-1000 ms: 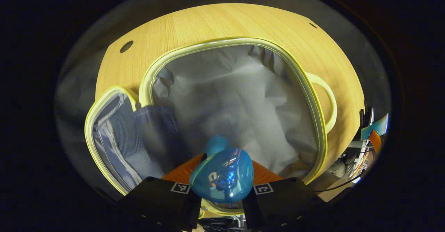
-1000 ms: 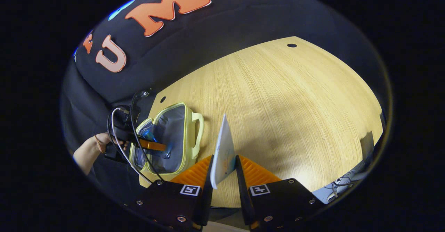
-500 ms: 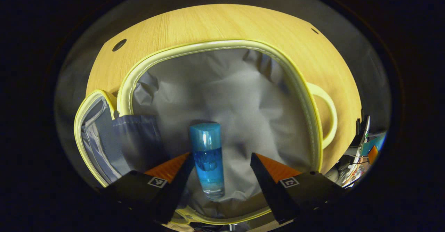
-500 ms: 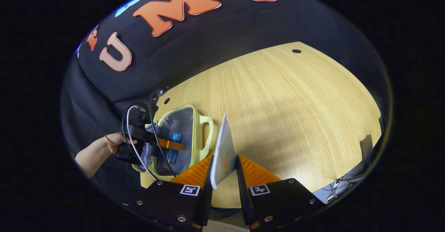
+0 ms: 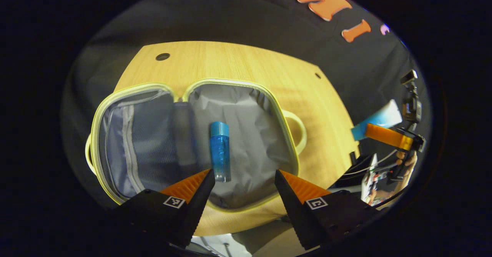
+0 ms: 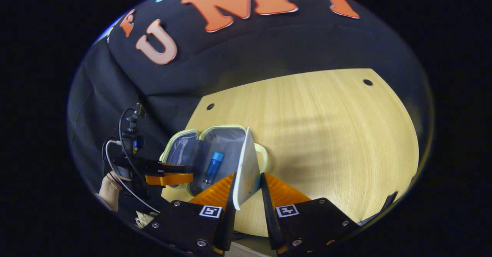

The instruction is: First open the suitcase, pack the skin care products into it, and then close the suitcase.

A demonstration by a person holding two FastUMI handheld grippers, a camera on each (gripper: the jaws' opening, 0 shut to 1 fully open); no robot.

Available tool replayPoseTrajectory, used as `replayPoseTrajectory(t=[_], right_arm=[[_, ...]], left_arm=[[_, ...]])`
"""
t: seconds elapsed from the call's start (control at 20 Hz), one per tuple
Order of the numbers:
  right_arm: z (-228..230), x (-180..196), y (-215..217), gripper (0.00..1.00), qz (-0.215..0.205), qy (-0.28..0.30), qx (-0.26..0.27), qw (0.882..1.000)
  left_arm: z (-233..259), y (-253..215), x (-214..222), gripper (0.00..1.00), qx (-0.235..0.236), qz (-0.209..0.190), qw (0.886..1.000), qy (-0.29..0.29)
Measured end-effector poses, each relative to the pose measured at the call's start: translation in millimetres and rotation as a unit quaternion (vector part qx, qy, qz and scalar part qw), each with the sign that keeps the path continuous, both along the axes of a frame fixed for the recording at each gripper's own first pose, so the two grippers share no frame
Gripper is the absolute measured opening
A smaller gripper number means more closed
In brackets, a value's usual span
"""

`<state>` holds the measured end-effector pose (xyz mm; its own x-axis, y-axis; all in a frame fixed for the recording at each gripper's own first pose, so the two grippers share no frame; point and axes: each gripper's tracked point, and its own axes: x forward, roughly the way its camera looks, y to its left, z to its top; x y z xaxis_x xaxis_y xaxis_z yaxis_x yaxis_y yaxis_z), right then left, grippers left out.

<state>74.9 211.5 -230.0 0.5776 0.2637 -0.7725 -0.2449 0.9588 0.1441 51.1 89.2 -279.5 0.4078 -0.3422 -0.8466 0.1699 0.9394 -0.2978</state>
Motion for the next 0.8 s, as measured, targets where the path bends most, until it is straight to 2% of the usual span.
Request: replayPoseTrajectory(t=[0.15,0.25,0.4,0.6,0.8], right_arm=[[-7,19,45,0.37,0.053,0.040,0.007,0.998],[-22,24,69,0.37,0.074,0.079,0.013,0.994],[-59,21,85,0.37,0.092,0.152,-0.008,0.984],[-106,15,89,0.37,0.104,0.232,-0.050,0.966],[-157,15,87,0.37,0.079,0.282,-0.080,0.953]], left_arm=[[19,59,-34,0.98,-0.031,0.080,0.996,-0.019],[25,106,-60,0.98,-0.019,0.131,0.991,-0.034],[47,166,-108,0.98,0.002,0.190,0.981,-0.046],[80,235,-168,0.98,0.015,0.243,0.969,-0.047],[96,269,-212,0.98,0.011,0.275,0.961,-0.039]])
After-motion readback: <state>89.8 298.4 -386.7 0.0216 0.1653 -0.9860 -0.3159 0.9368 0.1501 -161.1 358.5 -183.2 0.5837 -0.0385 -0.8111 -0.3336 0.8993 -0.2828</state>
